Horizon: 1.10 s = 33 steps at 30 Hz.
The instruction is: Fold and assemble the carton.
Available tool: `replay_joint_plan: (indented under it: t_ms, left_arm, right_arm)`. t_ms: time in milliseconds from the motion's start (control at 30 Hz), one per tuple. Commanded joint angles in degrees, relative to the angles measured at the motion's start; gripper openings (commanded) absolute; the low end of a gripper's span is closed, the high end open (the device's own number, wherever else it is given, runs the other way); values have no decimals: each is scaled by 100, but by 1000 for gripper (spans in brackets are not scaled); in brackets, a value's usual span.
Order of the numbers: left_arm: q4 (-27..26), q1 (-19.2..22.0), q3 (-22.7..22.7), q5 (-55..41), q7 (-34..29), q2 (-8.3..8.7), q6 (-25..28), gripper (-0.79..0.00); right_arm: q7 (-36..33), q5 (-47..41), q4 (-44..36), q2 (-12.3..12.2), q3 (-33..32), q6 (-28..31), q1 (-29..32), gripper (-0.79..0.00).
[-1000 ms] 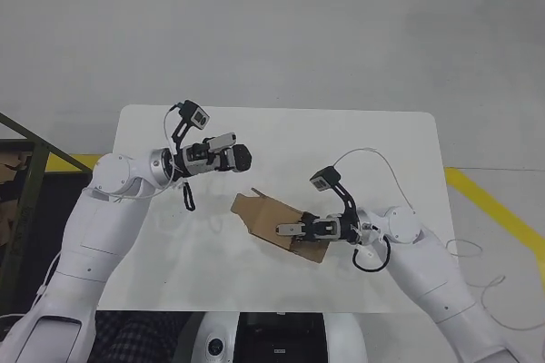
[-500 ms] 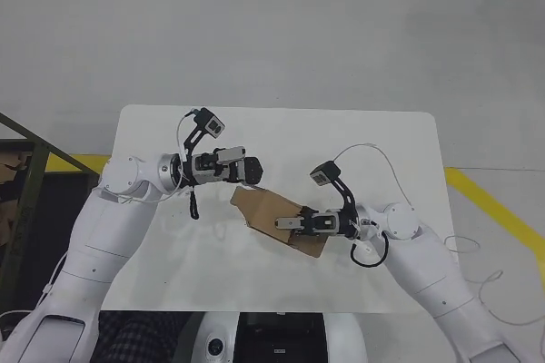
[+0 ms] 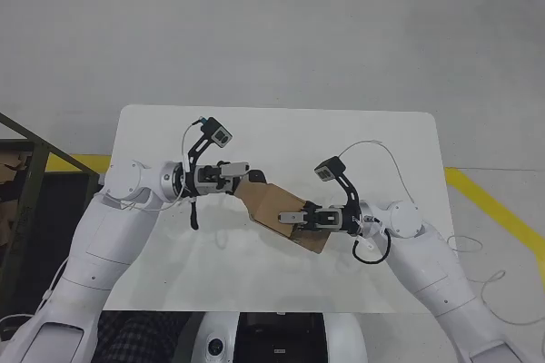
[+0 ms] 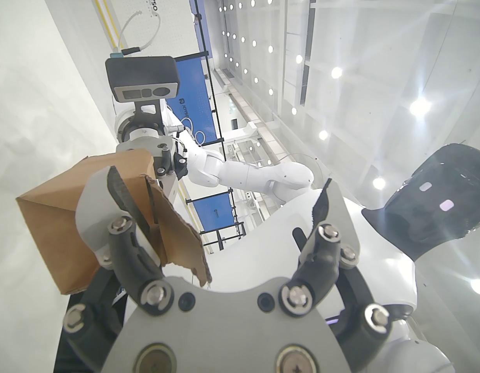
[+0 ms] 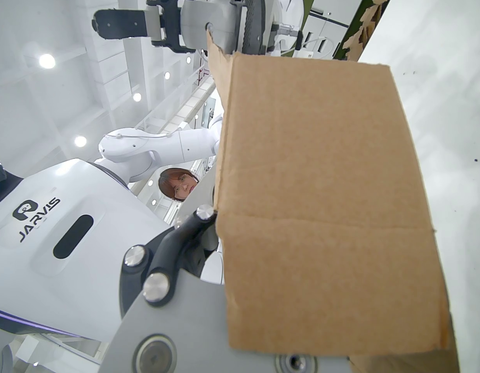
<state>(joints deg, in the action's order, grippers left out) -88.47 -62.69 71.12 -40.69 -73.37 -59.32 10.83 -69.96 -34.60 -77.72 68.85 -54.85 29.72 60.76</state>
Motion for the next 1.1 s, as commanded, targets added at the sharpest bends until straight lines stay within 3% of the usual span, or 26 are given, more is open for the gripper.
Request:
replay_joint_plan:
  t_ms: [0,433,700,1067]
  left_arm:
    - [-10,10,-12,10,-11,-2,-1,0]
    - [328,86,282,652,141,63,263,0]
    - [274,102,337,1481,-122,133,729,0]
    - [110,58,280,1930,-217,180,1074,0]
  right_arm:
    - [-7,-3,2,0,-5,-3,-1,-785]
    - [-140,-69,54,-34,-162,-77,19,-785]
    - [-156,-70,39,-34,-178,-133,5,-785]
    - [-181,-49,41,-28,-176,-192,-20,-785]
